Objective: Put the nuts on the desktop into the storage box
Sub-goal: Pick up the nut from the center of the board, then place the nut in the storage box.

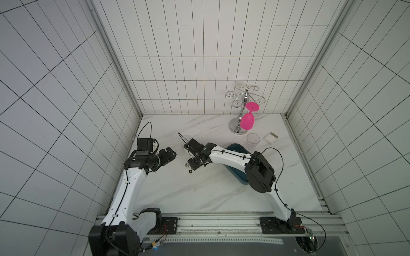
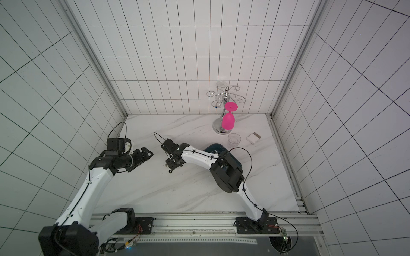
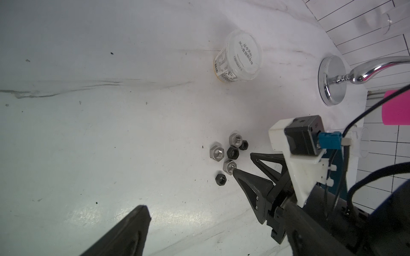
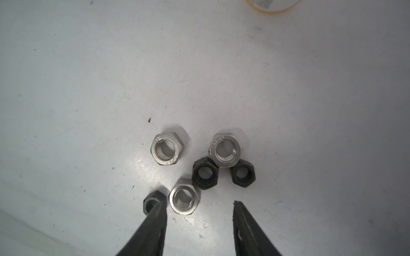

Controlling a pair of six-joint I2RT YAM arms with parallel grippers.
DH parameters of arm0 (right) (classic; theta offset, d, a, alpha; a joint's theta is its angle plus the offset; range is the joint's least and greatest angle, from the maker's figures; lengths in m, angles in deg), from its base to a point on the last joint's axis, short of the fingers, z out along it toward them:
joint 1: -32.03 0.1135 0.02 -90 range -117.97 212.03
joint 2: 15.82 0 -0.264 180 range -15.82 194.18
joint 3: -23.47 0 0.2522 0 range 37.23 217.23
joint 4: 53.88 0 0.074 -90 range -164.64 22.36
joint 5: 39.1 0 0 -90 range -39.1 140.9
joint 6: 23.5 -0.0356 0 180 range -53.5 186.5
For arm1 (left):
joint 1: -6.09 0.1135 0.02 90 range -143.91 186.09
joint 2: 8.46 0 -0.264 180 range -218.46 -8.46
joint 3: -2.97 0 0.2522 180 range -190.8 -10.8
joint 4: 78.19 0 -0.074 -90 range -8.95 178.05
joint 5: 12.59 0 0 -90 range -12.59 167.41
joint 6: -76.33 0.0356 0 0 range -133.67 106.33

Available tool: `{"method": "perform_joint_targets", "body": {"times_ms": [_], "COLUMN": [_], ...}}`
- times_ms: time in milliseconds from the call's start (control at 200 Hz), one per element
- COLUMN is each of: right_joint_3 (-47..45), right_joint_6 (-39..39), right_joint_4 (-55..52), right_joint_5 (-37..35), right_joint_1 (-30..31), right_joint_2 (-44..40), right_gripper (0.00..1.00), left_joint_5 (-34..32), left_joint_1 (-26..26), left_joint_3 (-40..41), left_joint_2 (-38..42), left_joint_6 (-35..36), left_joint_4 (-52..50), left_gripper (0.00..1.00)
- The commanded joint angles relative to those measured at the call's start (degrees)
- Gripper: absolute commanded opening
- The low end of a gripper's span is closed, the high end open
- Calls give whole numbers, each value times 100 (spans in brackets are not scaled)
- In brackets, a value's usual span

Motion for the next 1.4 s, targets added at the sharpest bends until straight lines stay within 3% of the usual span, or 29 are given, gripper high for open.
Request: {"method": "perform_joint_targets", "body": {"times_ms": [0, 415, 595, 745, 915, 1015, 1199, 1394], "right_joint_3": [330, 461, 284, -188, -1171, -1739, -2987, -4017], "right_joint_6": [-145, -352, -405, -473, -658, -703, -782, -781], "right_joint_4": [-237, -509, -514, -256, 241, 285, 226, 32], "right_joint_5": [17, -220, -255, -248, -358, -441, -576, -545], "right_joint_1": [73, 122, 126, 79, -138, -352, -1110, -2278], "right_joint_2": [303, 558, 478, -38, -1225, -2014, -3454, -4100], "right_gripper": [50, 42, 21, 16, 16, 16, 17, 17], "left_joint_5": [-91, -225, -221, 50, 219, 176, -304, -571], "left_joint_1": [7, 16, 16, 12, -135, -536, -1836, -2837], "left_joint_3": [-105, -119, -101, -88, -70, -70, -146, -327], "left_joint_2": [12, 48, 52, 40, -39, -150, -501, -1014], "left_joint_6": [126, 188, 156, 112, -84, -350, -820, -976], "left_joint_4": [-37, -167, -168, -11, 289, 559, 1232, 1681], "left_gripper": [98, 98, 98, 98, 98, 98, 98, 98]}}
